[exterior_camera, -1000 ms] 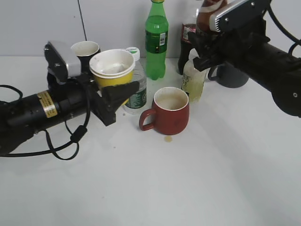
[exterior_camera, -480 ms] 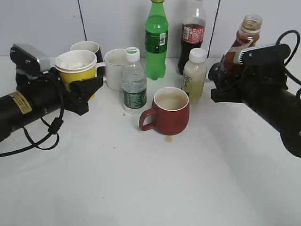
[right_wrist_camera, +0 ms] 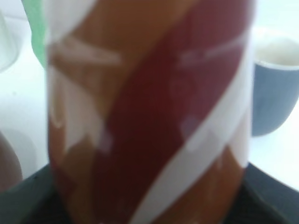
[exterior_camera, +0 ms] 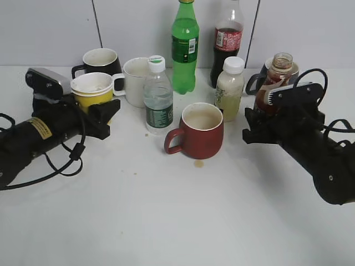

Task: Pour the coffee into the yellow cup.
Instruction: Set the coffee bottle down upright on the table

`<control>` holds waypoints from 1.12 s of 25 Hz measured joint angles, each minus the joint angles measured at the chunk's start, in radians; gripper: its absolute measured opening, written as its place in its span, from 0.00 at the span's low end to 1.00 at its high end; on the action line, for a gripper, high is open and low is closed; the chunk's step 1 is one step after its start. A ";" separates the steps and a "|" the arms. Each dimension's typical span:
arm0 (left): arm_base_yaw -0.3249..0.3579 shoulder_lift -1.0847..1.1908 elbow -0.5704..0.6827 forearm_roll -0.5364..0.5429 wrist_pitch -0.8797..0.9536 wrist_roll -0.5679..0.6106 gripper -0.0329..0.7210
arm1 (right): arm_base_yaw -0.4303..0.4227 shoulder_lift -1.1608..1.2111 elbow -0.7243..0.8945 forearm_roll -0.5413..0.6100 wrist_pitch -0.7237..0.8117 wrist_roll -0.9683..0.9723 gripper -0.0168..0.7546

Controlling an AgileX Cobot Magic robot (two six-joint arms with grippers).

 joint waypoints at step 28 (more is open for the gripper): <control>0.000 0.188 -0.109 0.000 0.059 0.000 0.78 | 0.000 0.051 -0.015 0.051 -0.034 0.002 0.68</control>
